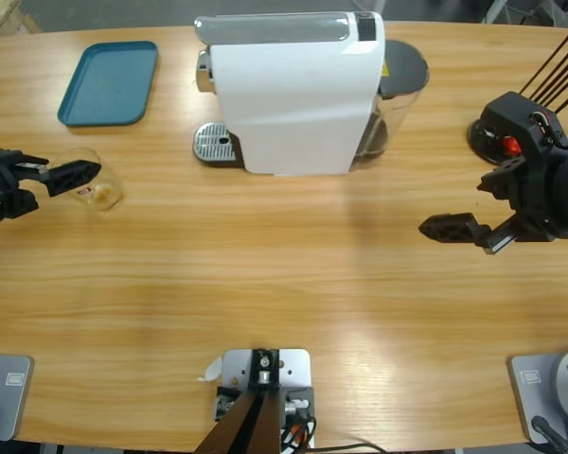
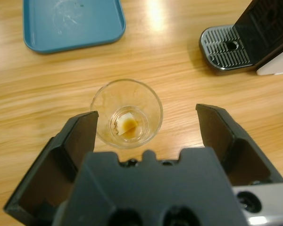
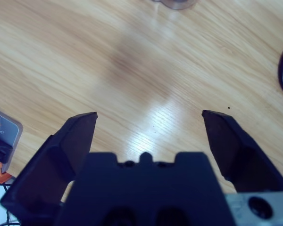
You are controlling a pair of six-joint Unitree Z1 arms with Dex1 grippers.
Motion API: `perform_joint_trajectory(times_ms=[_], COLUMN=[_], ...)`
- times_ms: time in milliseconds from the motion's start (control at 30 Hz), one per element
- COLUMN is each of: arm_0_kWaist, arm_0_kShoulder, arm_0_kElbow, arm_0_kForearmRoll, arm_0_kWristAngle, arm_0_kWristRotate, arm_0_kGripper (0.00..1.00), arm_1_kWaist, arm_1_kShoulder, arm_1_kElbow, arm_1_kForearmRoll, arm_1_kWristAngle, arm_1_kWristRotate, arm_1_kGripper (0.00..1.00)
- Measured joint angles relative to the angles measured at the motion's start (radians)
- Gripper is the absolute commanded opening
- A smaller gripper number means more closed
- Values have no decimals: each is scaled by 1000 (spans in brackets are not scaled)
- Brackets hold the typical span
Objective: Pour coffee
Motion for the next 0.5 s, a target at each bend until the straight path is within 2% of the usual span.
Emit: perform_joint_trajectory(times_ms=[500], arm_0_kWaist=[-10], arm_0_kShoulder=[49], arm_0_kElbow=[-3], arm_0_kForearmRoll=[-12], arm_0_kWristAngle=[53], arm_0_kWristRotate=[34], arm_0_kGripper=[899], arm_1_kWaist=[0], arm_1_kShoulder=[0], arm_1_kElbow=[0], arm_1_kForearmRoll=[0], arm_1_kWristAngle=[3], arm_1_kWristRotate=[1], arm_1_kGripper=[1000])
